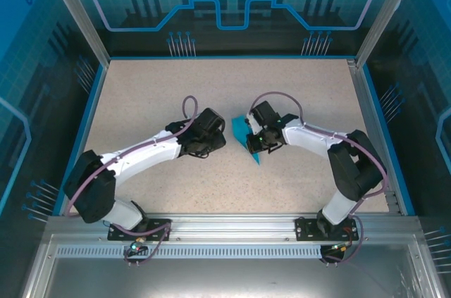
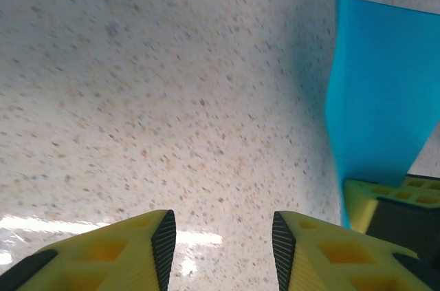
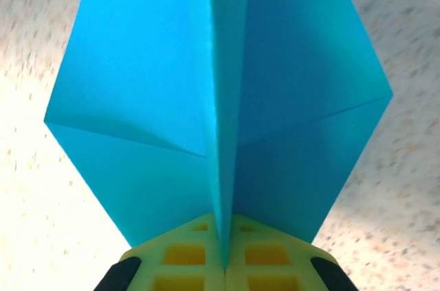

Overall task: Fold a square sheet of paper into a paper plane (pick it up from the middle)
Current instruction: Move a paper plane to the center of the table.

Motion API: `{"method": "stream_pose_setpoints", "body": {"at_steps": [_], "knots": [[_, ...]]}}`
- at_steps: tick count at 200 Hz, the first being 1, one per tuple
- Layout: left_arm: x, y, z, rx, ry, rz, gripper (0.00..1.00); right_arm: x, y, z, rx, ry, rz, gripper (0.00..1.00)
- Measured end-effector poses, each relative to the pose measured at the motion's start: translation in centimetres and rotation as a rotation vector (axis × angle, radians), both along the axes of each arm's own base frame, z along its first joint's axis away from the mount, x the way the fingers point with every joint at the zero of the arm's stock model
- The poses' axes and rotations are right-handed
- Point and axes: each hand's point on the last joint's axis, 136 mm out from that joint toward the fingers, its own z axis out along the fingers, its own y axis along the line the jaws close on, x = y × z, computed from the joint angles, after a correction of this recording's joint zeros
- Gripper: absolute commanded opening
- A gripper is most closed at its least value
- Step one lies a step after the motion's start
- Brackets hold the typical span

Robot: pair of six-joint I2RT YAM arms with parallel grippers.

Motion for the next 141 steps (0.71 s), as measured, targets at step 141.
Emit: {"method": "stream_pose_setpoints", "body": {"at_steps": [141], "knots": [[0.5,4.6,-2.4,0.043,0.026,0.093,0.46,2.4,-0.4,-4.1,-0.262,0.086,-0.244,0.29]]}}
